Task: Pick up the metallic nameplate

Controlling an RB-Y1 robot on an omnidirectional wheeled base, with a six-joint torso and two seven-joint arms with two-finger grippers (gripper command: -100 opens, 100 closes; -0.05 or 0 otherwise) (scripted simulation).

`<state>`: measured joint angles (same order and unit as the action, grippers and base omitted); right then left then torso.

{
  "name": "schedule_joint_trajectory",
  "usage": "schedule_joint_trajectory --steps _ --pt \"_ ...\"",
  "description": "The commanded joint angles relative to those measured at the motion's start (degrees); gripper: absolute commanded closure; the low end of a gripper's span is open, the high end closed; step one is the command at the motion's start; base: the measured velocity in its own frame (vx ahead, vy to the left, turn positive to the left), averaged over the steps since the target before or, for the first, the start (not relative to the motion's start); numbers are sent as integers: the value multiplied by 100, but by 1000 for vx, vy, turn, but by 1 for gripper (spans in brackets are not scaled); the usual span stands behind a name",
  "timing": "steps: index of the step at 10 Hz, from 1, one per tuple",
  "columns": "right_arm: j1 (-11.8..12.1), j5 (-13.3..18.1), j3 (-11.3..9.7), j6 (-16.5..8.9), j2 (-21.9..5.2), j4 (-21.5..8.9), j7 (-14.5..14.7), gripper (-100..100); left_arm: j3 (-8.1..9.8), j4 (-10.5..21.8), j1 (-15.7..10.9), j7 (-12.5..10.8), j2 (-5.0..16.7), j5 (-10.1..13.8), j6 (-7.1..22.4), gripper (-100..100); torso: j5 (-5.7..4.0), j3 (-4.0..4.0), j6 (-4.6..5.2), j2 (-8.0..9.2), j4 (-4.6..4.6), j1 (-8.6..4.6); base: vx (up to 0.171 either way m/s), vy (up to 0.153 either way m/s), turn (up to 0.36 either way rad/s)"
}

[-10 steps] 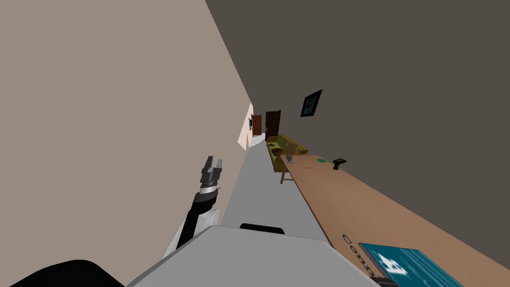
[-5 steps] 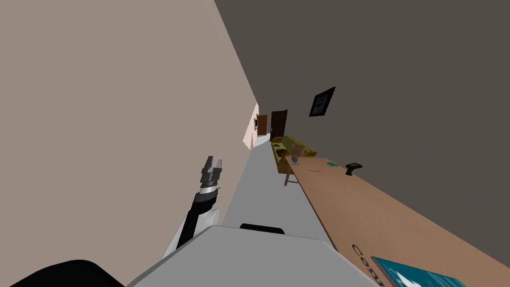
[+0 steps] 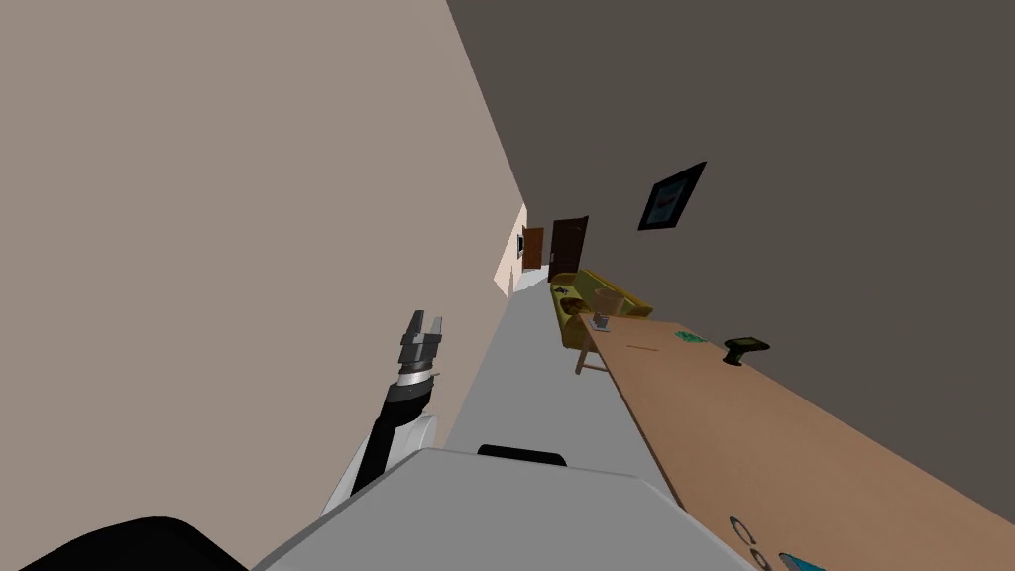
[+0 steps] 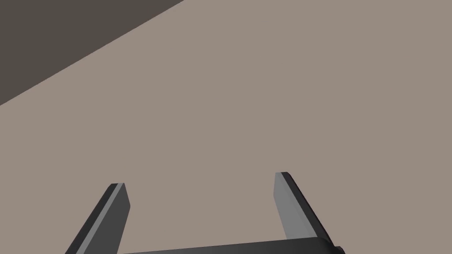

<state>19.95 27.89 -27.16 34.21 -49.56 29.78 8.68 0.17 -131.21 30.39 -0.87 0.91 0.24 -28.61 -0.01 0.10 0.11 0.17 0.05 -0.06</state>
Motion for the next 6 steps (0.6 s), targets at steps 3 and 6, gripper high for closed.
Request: schedule_joint_trajectory --steps 3,6 --pt "321 -36 180 -145 -56 288 -53 -100 1 0 2 0 0 0 0 0 -1 -3 9 -6 -1 -5 -25 -5 81" --pt "682 -107 516 -209 9 340 -19 -100 1 0 1 0 0 0 0 0 0 -2 6 -5 -1 -2 -33 3 210"
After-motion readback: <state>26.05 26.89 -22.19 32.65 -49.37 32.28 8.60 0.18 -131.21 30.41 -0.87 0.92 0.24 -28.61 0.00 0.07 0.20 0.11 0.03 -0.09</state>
